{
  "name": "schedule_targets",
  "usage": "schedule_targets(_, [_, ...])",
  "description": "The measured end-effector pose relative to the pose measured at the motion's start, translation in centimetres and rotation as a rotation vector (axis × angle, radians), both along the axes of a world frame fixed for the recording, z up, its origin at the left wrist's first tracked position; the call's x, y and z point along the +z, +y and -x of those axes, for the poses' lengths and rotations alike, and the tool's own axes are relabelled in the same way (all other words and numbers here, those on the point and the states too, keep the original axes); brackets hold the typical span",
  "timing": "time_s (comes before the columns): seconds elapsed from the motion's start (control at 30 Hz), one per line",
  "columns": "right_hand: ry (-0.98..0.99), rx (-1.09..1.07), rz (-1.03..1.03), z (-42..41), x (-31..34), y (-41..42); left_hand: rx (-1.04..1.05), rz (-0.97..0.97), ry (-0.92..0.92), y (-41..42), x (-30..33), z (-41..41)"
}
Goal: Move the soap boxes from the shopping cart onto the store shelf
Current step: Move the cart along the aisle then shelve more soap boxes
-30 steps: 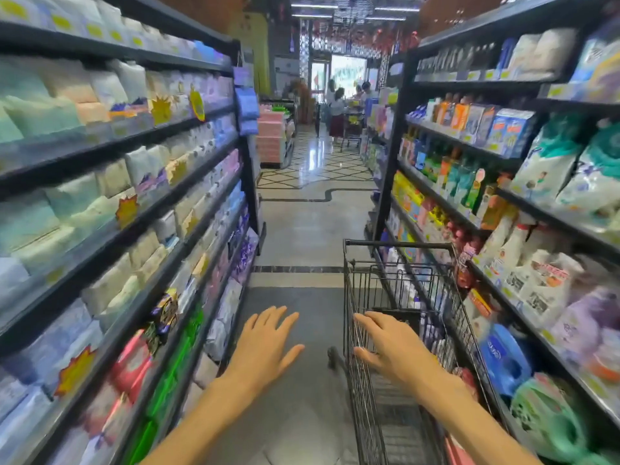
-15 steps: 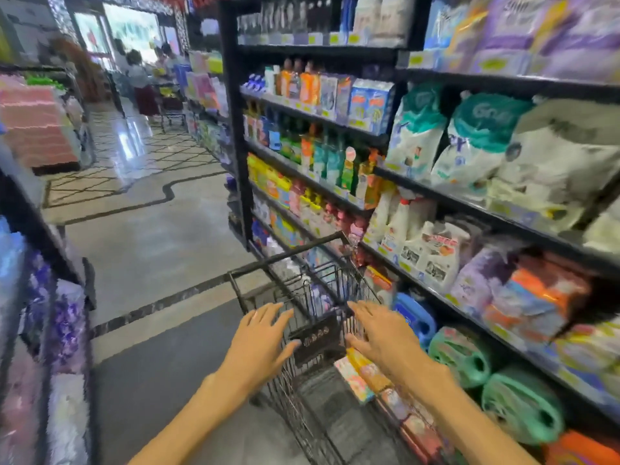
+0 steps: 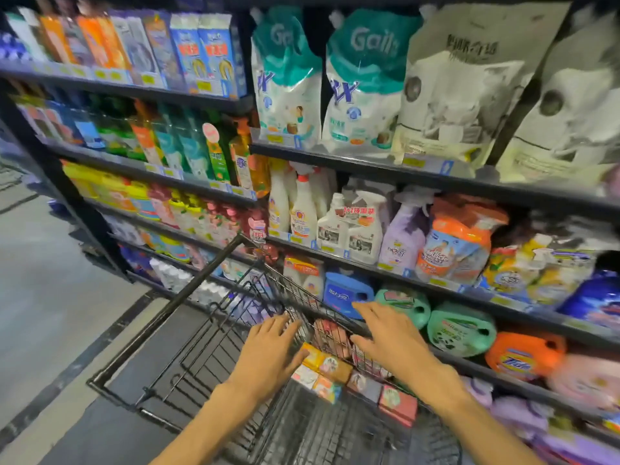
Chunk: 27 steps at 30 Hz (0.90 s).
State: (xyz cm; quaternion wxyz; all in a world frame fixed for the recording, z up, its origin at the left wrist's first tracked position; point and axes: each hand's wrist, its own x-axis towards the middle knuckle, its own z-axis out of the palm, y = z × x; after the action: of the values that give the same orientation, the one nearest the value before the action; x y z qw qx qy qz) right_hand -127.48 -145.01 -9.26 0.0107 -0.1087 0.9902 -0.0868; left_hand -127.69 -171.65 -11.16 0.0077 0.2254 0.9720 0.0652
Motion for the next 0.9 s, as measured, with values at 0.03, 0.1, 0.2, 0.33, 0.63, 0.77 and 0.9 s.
schedule_targets(0.03, [-0.016,-0.033,0.012,0.6,-1.0,0.2,-0.028,0.008,-0.014,0.0,-0.8,1.3])
schedule_targets(0.1, [-0.085,-0.079,0.016,1.3,-2.9,0.2,-0.071,0.024,-0.063,0.1,-2.4,3.3])
schedule_targets(0.2, [-0.142,-0.133,0.062,1.9,-6.1,-0.1,-0.115,0.032,-0.134,0.6,-5.7,5.9])
schedule_targets(0.33, [-0.234,-0.189,0.064,2.2,-11.1,-1.1,-0.153,0.118,-0.276,0.7,-11.7,8.3])
schedule_targets(0.63, [-0.490,-0.471,0.240,3.8,-28.5,-5.5,-0.257,0.294,-0.500,1.7,-29.9,13.2])
schedule_targets(0.77, [-0.537,-0.410,0.054,4.1,-35.5,-7.3,-0.303,0.338,-0.510,1.9,-38.5,14.8])
schedule_targets(0.9, [-0.540,-0.400,-0.031,4.2,-41.8,-8.8,-0.262,0.407,-0.517,2.0,-44.1,16.0])
